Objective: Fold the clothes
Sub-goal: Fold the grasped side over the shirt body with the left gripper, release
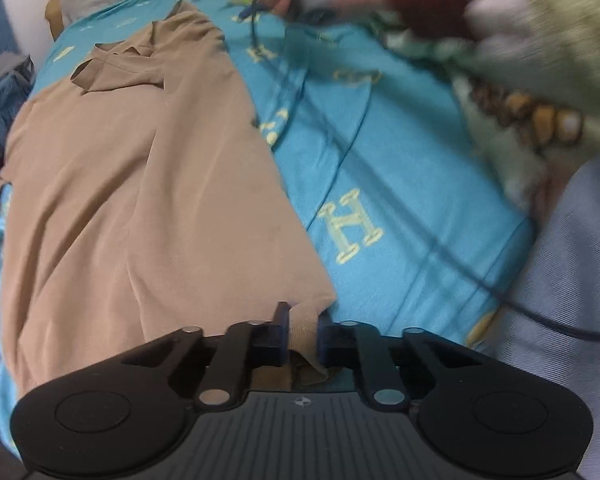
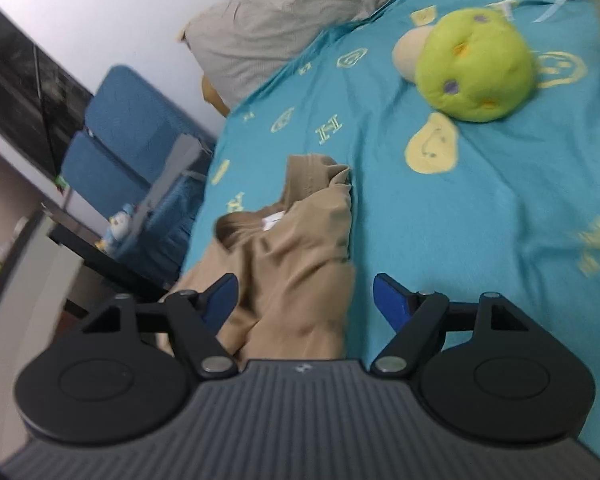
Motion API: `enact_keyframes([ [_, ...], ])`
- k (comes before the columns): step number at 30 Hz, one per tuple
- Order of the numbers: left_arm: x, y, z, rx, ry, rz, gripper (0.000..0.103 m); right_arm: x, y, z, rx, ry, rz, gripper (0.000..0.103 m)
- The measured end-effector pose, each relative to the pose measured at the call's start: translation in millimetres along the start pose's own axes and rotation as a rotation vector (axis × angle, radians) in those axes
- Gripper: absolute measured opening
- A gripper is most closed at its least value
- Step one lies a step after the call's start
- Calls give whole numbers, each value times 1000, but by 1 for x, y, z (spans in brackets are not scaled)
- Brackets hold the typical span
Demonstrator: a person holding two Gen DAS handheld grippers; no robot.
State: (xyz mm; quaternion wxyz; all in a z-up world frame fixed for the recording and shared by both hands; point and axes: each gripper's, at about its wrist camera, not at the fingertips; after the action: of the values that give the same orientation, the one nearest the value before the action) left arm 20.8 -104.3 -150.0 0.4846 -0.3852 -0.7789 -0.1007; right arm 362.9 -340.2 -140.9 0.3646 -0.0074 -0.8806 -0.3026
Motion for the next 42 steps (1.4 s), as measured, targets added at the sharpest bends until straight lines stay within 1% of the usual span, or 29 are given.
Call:
enact_keyframes([
  [2, 6, 2, -1, 7, -23, 50, 9, -29, -1, 1, -20, 9, -25, 69],
  [4, 13, 0, 0, 1, -34, 98, 8, -57, -2, 5, -44, 35, -35, 56],
  [5, 14, -2, -1, -8, -36, 115, 7, -63, 1, 7, -14, 12, -26, 37],
  [6, 13, -5, -2, -8, -38, 127, 7, -68, 4, 10, 16, -10, -18, 23],
  [7, 11, -8, -3, -8, -39, 140, 7, -69, 7, 8, 42, -11, -7, 17],
  [8, 10, -11, -5, -8, -41, 152, 7, -70, 10, 7, 66, -12, 3, 13],
  [10, 8, -17, -7, -9, -45, 177, 7, -65, 9, -1, 44, -3, -25, 11],
  [13, 5, -26, -10, -10, -50, 215, 7, -43, 11, -16, 38, -36, -23, 10],
  [17, 0, -38, -14, -10, -57, 265, 7, -23, 17, -26, 87, -93, 23, 9],
  [19, -2, -44, -16, -11, -60, 290, 7, -25, 15, -30, 115, -104, 70, 9],
  [21, -11, -45, -16, 5, -56, 304, 7, -31, 8, -29, 137, -97, 95, 10],
  [23, -18, -42, -14, 11, -47, 302, 8, -42, 2, -24, 153, -71, 121, 10],
  [25, -20, -37, -13, 22, -48, 308, 10, -48, 0, -21, 160, -62, 134, 12],
  [27, -16, -35, -15, 45, -45, 315, 15, -51, 0, -20, 157, -59, 140, 14],
  [28, -12, -35, -18, 43, -56, 313, 21, -53, 0, -19, 156, -57, 144, 15],
  [29, -6, -38, -20, 31, -75, 298, 34, -52, 2, -17, 159, -53, 157, 23],
  [30, 0, -40, -21, 19, -94, 283, 43, -50, 5, -16, 162, -49, 169, 46],
  [31, 7, -43, -23, 9, -114, 266, 62, -44, 9, -14, 166, -61, 170, 64],
  [32, 14, -45, -24, 3, -138, 243, 78, -38, 14, -11, 170, -73, 171, 90],
  [33, 21, -48, -25, -4, -170, 224, 83, -32, 18, -9, 175, -84, 172, 94],
  [34, 28, -49, -24, -11, -198, 215, 89, -22, 24, -9, 182, -96, 184, 94],
  [35, 34, -50, -23, -14, -221, 206, 92, -12, 31, -9, 189, -108, 196, 94],
  [38, 53, -49, -21, -6, -275, 155, 97, 24, 45, -7, 160, -130, 192, 94],
  [42, 85, -43, -12, 12, -361, 79, 101, 85, 68, 12, 229, -168, 206, 94],
])
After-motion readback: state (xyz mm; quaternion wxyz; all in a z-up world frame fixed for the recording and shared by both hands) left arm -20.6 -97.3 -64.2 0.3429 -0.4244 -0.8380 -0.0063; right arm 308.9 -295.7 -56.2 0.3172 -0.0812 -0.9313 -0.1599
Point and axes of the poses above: each gripper's, at about its wrist camera, not at the fingertips, and x roughly against the way its jaws point, y to its left, z to its underside, and after that the axes turned 12 degrees about z, right-handed
